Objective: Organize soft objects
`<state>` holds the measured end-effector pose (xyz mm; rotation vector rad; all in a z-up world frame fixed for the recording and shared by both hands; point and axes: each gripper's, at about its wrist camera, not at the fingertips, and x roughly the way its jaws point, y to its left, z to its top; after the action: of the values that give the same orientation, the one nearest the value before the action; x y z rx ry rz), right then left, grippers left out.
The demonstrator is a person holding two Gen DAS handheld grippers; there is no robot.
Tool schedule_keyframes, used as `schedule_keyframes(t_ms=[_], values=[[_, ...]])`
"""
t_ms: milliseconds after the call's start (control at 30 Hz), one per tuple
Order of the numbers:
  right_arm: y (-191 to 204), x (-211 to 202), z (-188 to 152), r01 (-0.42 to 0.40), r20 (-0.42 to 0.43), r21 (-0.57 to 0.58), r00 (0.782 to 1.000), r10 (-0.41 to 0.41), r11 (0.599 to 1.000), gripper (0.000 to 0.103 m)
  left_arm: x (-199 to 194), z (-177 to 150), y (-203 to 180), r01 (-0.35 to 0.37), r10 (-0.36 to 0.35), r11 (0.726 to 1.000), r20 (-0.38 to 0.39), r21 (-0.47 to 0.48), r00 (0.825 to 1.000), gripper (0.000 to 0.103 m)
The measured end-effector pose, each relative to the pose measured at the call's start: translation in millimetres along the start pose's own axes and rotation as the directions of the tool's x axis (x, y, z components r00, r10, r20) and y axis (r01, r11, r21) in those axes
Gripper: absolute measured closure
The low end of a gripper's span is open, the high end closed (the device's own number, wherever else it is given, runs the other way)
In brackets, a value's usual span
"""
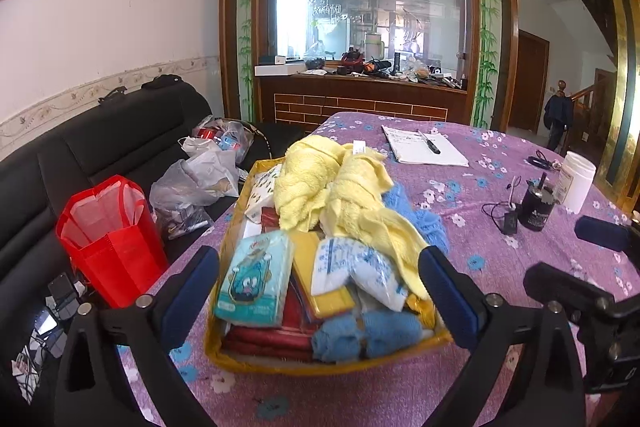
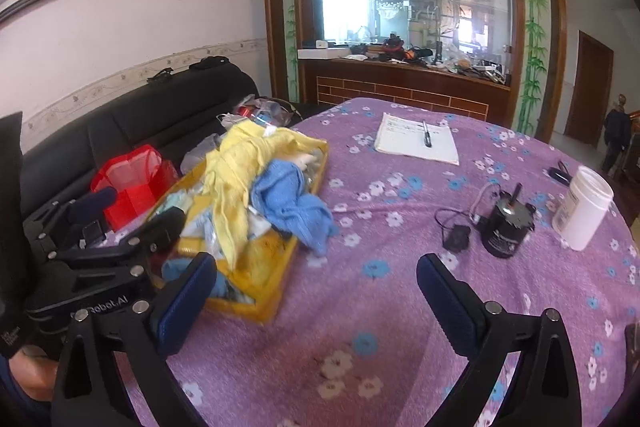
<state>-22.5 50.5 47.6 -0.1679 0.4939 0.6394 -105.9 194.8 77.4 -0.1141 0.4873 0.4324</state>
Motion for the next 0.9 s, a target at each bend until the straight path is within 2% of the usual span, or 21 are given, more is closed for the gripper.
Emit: schedule_keyframes(t_ms=[167,333,467,600,767,900], values=[[-1.3,-1.6,-18.7,0.04,-0.015,-0.008,0.999,-0.04,0.999,0.001,-5.7,-12.8,-6.0,-0.023,0.022,0.999,0.003,0.04,1.0,0.0],[-0.9,-8.6,-33.0,0.058,0.011,-0.016,0.998,-0.058,0.998,0.001,-11.2,-24.9,-2.5,-0.086,0.087,0.994,-0.018,0.061,0.996,0.0],[-2.2,-15.8,-36.3,0.041,0.034,-0.006,0.999,-0.04,0.999,0.001,-11.5,-29.1,2.7,-0.129,0.132,0.989,-0.041,0.07,0.99,0.0],[-9.3,-21.8,-37.3,0.018,0.067,0.033,0.998,-0.02,0.999,0.001,-3.4,-33.9,6.3,-0.165,0.174,0.983,-0.112,0.083,0.978,0.0],[-4.6,-22.1,-36.9,0.012,0.063,0.018,0.998,-0.013,1.0,0.001,4.8,-36.9,10.8,-0.182,0.195,0.979,-0.161,0.091,0.967,0.0],[1.2,-24.5,-36.9,0.006,0.078,-0.014,0.997,-0.005,1.0,0.001,5.5,-36.3,7.1,-0.211,0.227,0.97,-0.151,0.117,0.962,0.0]])
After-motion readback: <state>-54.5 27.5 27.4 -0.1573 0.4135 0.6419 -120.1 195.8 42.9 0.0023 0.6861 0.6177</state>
